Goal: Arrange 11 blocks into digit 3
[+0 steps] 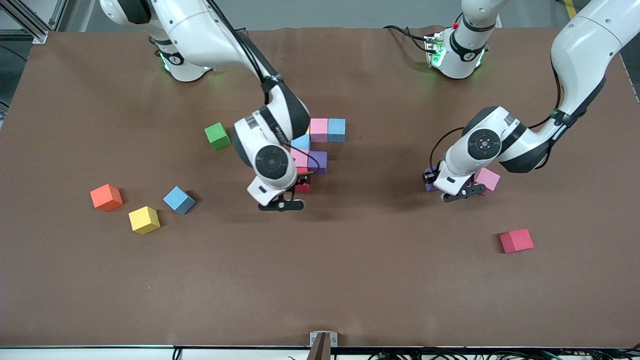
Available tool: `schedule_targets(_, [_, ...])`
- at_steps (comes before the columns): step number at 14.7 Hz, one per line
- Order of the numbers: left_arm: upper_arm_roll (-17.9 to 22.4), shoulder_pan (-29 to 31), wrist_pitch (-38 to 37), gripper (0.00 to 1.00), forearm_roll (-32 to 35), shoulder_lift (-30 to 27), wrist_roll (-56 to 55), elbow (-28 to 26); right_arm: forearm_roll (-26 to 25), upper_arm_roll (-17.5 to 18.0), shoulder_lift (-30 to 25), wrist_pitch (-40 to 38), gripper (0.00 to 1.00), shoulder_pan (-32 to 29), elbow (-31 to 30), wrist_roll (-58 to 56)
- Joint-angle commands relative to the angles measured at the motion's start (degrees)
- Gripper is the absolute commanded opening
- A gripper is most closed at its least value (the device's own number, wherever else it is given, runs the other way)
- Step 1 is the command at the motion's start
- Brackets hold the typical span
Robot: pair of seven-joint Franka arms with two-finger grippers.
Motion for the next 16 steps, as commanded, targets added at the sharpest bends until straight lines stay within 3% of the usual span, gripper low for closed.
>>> schedule_targets(1, [0.22,-7.61,-0.87,0.29,-6.38,-0.07,-10.65,5.89,0.37,-5.32,-3.26,-2.69,1.00,-1.63,-0.70,-0.17])
schedule_targets(4, [1.53,-14.21,-0.87,0.29,-7.45,1.25,-26.10,9.94,0.36,-9.56,-3.44,-2.69,1.00,-4.96,-2.19,-0.53])
schedule_targets(9, [10.05,-29.76,0.35,0.29,-7.28,1.60,-59.58,14.25,0.36,-9.74,-4.67,-1.99,1.00,-11.29,-6.07,-4.47])
schedule_targets(14, [14.37,-36.81,7.46,0.30,-6.66,1.69,-82.73,14.17,0.54,-9.48,-4.58,3.72,1.00,-17.53,-11.77,-25.98])
schedule_targets(16, [14.37,-36.90,9.49,0.30,-6.57,2.65,-86.26,13.82,1.06,-9.30,-4.67,3.90,1.00,-19.64,-13.70,-26.28])
